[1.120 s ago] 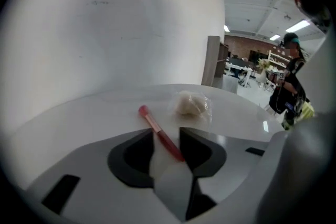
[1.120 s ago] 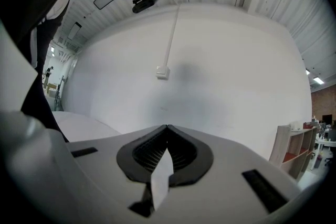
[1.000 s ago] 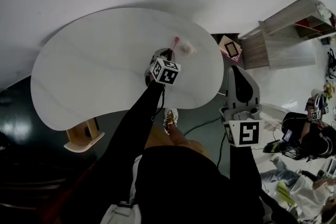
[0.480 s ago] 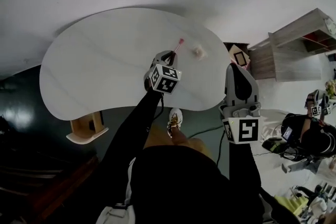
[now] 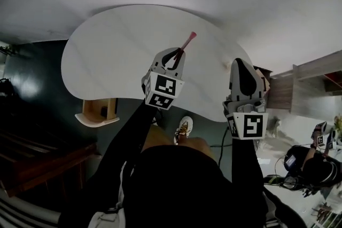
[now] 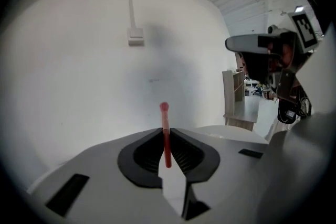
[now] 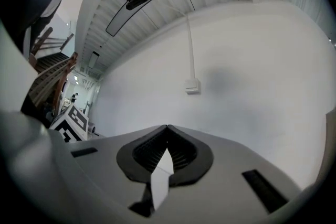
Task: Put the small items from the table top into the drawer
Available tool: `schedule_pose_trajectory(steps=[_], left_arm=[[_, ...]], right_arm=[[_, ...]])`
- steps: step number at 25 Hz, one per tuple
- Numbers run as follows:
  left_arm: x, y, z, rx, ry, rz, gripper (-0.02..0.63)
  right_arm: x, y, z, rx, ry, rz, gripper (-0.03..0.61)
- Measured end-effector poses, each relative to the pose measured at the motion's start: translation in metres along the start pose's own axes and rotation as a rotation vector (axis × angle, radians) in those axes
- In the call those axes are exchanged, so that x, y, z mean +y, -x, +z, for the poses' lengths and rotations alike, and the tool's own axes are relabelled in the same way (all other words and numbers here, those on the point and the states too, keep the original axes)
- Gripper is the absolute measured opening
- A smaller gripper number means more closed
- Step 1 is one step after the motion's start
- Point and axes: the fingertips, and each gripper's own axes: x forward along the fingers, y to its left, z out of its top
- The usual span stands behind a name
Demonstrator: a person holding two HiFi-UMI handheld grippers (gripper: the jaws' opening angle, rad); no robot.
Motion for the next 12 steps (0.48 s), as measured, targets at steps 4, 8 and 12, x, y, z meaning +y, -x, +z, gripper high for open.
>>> schedule_pose_trajectory(steps=[4, 8, 12], left_arm=[[0.025, 0.043, 0.03, -0.072, 0.009, 0.049, 0.051], [0.05, 0.085, 0.048, -0.123, 0.007, 0.097, 0.051], [0.066, 0.107, 0.059, -0.168, -0.004, 0.101, 0.051]], right_arm=[[0.022, -0.028, 0.005, -0.033, -0.022, 0.058, 0.026], [0.052, -0.051, 0.015, -0.058, -0.04, 0.108, 0.026], [0.076, -0.068, 0.028, -0.079, -0.045, 0.133, 0.026]])
